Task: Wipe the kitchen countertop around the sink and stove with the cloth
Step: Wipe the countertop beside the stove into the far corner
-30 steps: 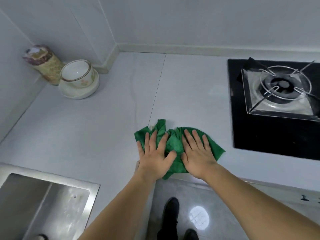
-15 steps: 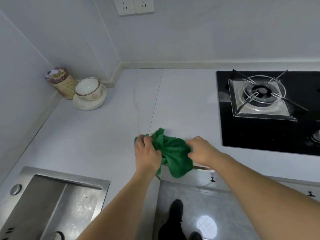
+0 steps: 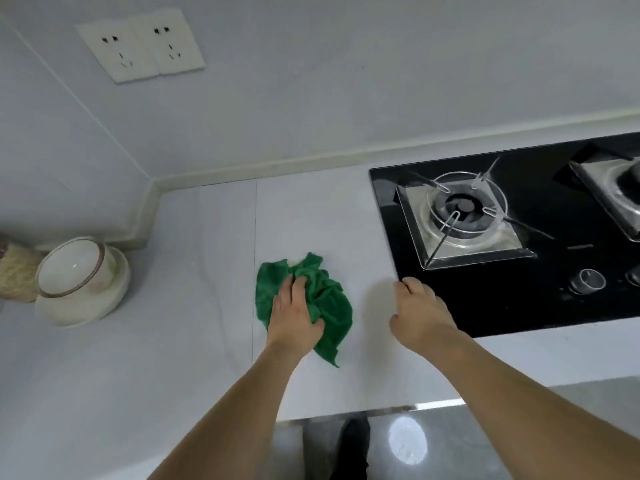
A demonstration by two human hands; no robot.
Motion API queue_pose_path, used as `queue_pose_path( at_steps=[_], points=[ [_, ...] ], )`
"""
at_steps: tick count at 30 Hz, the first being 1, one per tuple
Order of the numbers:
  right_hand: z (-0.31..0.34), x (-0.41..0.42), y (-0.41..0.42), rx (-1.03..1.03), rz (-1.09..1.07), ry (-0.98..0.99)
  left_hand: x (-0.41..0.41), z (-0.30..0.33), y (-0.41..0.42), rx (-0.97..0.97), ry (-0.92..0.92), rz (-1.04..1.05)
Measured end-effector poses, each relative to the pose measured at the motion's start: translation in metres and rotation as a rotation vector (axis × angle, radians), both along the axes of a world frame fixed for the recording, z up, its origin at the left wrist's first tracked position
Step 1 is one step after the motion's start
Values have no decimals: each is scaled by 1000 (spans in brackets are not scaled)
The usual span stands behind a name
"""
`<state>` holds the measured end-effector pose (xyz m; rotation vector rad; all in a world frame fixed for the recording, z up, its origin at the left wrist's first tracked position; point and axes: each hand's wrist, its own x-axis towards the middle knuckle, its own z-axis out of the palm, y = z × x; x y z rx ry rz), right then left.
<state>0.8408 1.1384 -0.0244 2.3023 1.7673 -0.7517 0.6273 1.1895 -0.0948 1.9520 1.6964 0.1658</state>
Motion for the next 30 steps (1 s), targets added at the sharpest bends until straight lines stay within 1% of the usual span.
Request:
queue_pose_path(
  at_steps=[2,5,9,11,13,15,19,25,30],
  points=[
    [-1,9,13,-51,-36,-15,20,1,52,-4,-41,-22],
    [-10,23,30,-103,16,-99,60,2,134,-23,-62,-95],
    [-22,30,43,-144,114,-178,124,3,227,12,14,-212],
    [-29,33,47,-142,124,-159,160,0,258,5,51,-277],
    [-32,36,48,-115,113,-118,187,-5,269,-9,141,-316],
    [-33,40,48,-66,92,-83,199,-8,266,19,195,-323],
    [-32,51,46,-31,138,-80,177,-14,230,71,132,-413],
    [-18,54,18,-8,234,-77,150,-8,129,23,139,-519],
    [-18,55,-21,-41,188,-102,129,-7,49,5,148,-558]
  ],
)
